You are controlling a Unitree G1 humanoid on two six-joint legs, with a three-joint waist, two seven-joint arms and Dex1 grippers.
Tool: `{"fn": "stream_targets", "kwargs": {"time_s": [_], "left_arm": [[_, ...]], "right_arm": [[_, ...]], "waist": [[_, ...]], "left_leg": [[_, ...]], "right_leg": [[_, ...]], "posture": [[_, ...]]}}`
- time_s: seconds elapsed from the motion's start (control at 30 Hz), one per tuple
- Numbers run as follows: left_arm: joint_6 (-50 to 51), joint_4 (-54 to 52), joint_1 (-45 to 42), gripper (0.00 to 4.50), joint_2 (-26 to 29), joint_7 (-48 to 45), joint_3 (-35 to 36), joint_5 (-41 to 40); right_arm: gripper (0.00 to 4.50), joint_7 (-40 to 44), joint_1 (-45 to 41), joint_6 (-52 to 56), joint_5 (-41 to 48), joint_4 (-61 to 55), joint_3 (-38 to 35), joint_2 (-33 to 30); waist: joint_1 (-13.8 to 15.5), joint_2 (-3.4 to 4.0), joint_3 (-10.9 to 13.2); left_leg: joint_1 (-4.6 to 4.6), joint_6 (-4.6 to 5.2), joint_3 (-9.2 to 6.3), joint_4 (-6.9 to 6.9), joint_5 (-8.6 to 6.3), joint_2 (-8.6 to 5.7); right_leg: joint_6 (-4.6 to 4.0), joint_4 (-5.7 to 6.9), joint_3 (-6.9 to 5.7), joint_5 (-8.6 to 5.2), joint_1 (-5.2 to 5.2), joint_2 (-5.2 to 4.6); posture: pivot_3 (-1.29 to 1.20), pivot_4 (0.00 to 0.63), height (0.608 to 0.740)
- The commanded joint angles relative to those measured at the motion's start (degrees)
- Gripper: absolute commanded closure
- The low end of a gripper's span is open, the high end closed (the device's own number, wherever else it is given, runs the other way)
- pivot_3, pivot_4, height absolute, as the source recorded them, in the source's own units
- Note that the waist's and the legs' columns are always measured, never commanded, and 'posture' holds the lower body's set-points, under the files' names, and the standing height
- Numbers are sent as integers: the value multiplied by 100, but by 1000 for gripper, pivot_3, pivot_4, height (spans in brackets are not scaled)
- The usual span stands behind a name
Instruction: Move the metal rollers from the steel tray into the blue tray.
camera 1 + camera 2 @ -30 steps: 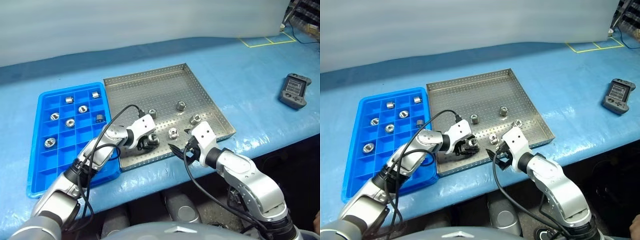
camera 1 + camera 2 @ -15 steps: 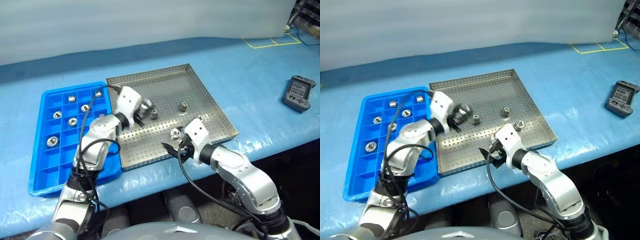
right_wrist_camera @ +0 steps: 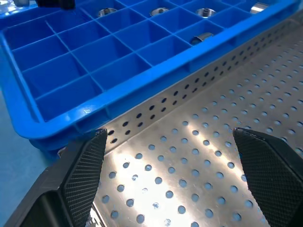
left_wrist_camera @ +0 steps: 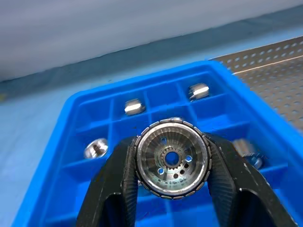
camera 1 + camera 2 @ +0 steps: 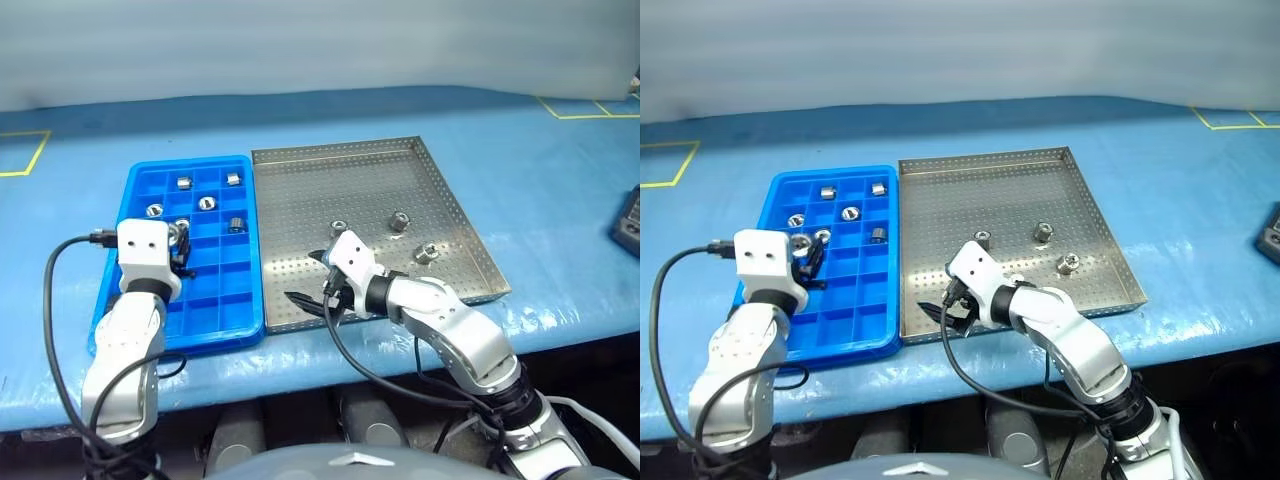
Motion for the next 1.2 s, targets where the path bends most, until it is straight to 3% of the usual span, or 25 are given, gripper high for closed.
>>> {"fn": "stream_targets", "kwargs": {"time_s": [0.03,0.23,0.5,0.53,0.73,0.97,1.2], "left_arm": [[147,-560,341,2800,-186,122,33,8],[341,-456,562,2800,-347,164,2,-24],[394,-174,415,133,-312,-9,-77,-136],[370,-167,362,33,-285,-45,-81,-150],[29,-27,-520,33,121,-578,-140,-448],[292,1064,-2246,33,511,-1404,-843,-896],[56,2938,-3547,33,25,-1785,-1277,-1143]], "right_arm": [[0,125,-135,-168,16,-58,46,51],[0,166,-115,-167,6,-48,68,71],[0,49,26,-107,-2,-167,-24,57],[0,25,46,-99,0,-188,-36,58],[0,-161,222,-8,19,-370,-244,18],[0,-426,615,102,-25,-646,-605,-214],[0,-779,978,196,-49,-951,-691,-160]], "waist": [[70,0,0],[217,0,0],[204,0,0],[197,0,0],[171,0,0],[81,-1,-1],[-268,1,-1]], "left_leg": [[-1,0,3,0,0,0],[2,-1,3,7,0,0],[1,-1,5,6,0,1],[1,-1,5,6,0,2],[0,-2,4,10,1,1],[-7,-3,8,12,1,-2],[-11,-1,1,12,0,-2]], "right_leg": [[-1,-2,1,0,0,-2],[-11,1,-2,-6,1,-2],[-13,0,-2,-7,-1,-1],[-13,0,-2,-7,-1,-1],[-13,3,-3,-7,0,-1],[-1,-3,-1,0,2,-4],[27,-2,-2,16,-1,2]], "posture": [[25,150,740],[18,150,740],[-25,150,740],[-37,150,740],[-78,150,740],[-157,150,740],[-231,150,740]]}}
